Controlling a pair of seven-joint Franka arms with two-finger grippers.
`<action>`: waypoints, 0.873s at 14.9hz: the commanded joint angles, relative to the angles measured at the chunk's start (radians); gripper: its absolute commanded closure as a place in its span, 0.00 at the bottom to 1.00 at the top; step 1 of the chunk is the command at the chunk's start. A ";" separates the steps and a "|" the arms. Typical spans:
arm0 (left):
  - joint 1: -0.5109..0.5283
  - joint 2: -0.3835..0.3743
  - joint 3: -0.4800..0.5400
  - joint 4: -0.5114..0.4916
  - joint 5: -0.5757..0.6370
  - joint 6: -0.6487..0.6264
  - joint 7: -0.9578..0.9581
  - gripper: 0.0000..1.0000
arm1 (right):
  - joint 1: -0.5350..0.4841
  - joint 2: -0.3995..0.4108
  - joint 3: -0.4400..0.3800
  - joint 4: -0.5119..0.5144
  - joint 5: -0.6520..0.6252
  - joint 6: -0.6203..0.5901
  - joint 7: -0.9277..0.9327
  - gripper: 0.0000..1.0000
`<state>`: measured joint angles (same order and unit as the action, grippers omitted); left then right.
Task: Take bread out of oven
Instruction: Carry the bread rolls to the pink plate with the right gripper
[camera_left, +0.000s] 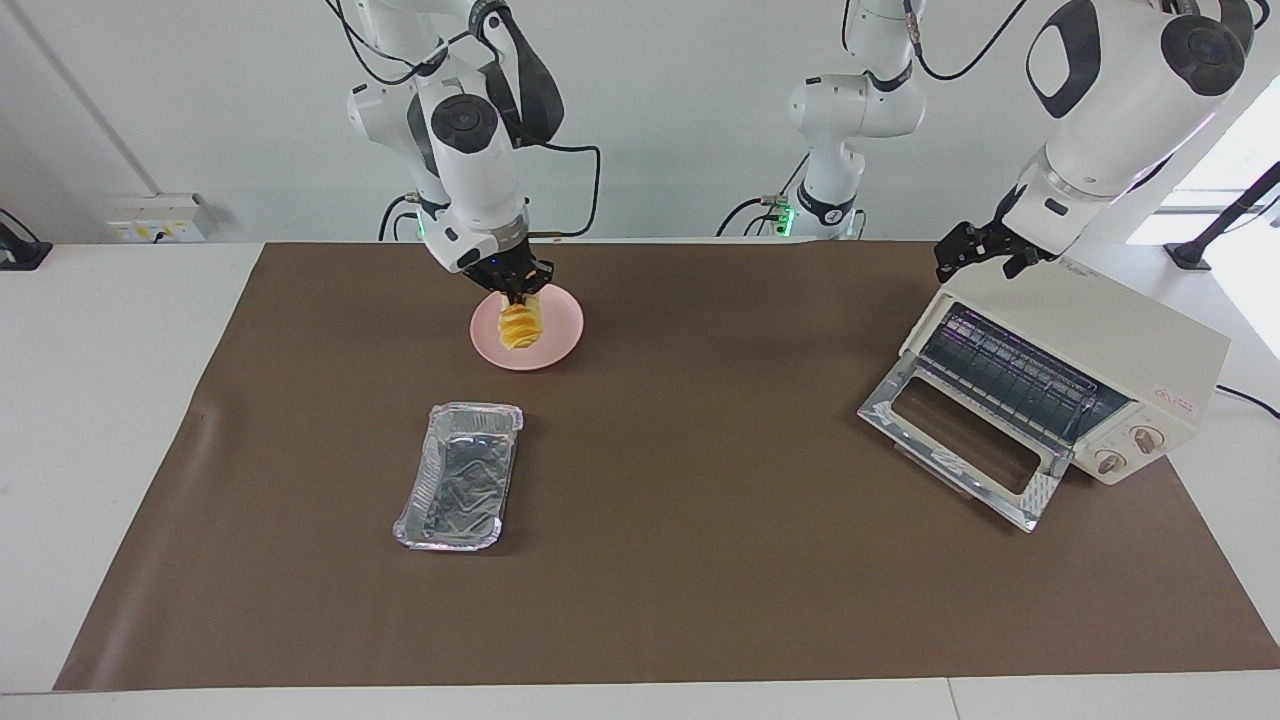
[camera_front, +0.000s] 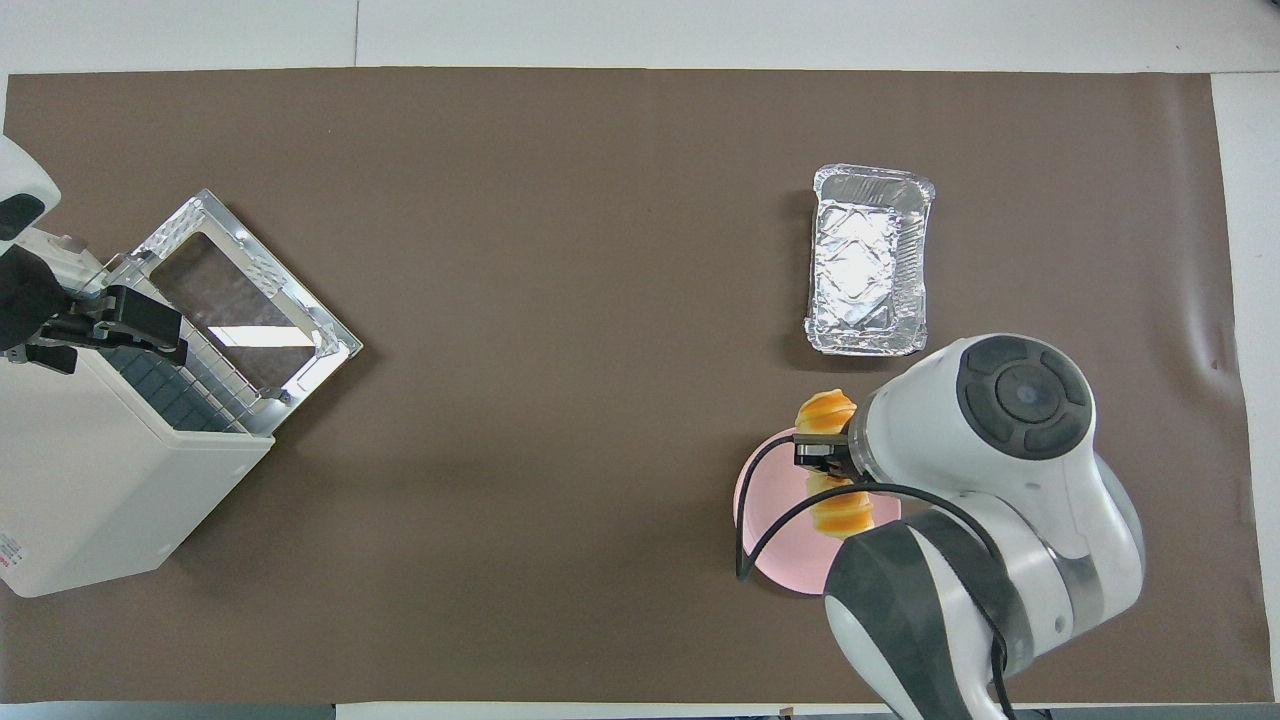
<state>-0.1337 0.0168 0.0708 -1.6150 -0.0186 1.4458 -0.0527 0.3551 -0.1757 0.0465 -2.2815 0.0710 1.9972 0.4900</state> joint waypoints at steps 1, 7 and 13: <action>0.012 -0.008 -0.011 0.003 0.017 -0.010 -0.004 0.00 | -0.004 -0.070 -0.002 -0.142 0.012 0.112 -0.001 1.00; 0.014 -0.008 -0.011 0.001 0.017 -0.010 -0.004 0.00 | 0.027 -0.056 0.003 -0.274 0.012 0.299 0.015 1.00; 0.014 -0.008 -0.011 0.003 0.017 -0.010 -0.004 0.00 | 0.081 -0.019 0.003 -0.274 0.012 0.348 0.078 1.00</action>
<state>-0.1336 0.0168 0.0708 -1.6150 -0.0186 1.4458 -0.0527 0.4299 -0.1968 0.0481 -2.5445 0.0713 2.3184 0.5589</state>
